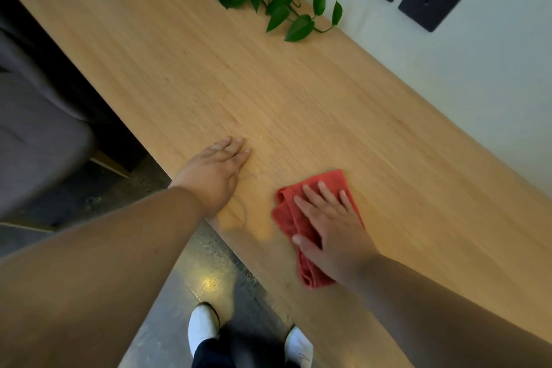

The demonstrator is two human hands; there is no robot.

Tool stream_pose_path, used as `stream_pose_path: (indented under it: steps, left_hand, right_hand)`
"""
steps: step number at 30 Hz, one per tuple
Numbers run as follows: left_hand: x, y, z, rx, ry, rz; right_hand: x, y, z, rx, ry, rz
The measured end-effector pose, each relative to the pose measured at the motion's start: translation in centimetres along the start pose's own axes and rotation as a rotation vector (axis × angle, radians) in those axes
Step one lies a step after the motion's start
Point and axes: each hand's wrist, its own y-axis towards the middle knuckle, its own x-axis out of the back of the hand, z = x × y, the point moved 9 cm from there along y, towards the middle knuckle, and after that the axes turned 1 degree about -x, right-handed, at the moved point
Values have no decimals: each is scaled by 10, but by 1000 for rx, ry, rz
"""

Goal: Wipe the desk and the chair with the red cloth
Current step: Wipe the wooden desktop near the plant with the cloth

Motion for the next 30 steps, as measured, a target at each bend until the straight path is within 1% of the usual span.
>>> stream_pose_path:
  steps: [2, 5, 6, 9, 10, 14, 17, 20, 23, 24, 27, 28, 30]
  left_hand:
    - [4, 16, 4, -41, -6, -1]
    - [11, 39, 13, 0, -58, -43]
    - [15, 42, 19, 62, -119, -84]
    - [26, 34, 49, 387, -380, -267]
    - [28, 31, 52, 434, -415, -304]
    - [31, 33, 49, 398, -412, -314]
    - [30, 34, 51, 397, -420, -310]
    - [29, 32, 51, 389, -415, -319]
    - [31, 34, 49, 355, -410, -329]
    - [32, 34, 48, 340, -411, -330]
    - [35, 35, 43, 300, -401, -327]
    - [36, 34, 43, 295, -402, -326]
    - [36, 33, 42, 297, -410, -315]
  right_hand:
    - [-12, 6, 3, -25, -140, 69]
    - [-14, 14, 5, -27, -168, 60]
    - [-13, 16, 6, -21, -171, 54]
    - [-10, 30, 12, -28, -144, 24]
    - [-6, 42, 14, -46, -117, 2]
    - [24, 111, 3, -198, 32, -145]
    - [48, 168, -10, -229, 129, -226]
    - [62, 205, -11, -187, 240, -256]
    - [60, 216, -4, -119, 288, -185]
    - [57, 212, 4, -58, 277, -142]
    - [43, 178, 44, 210, 165, -21]
    - [36, 160, 56, 273, 117, 8]
    - [20, 119, 72, 332, 10, 59]
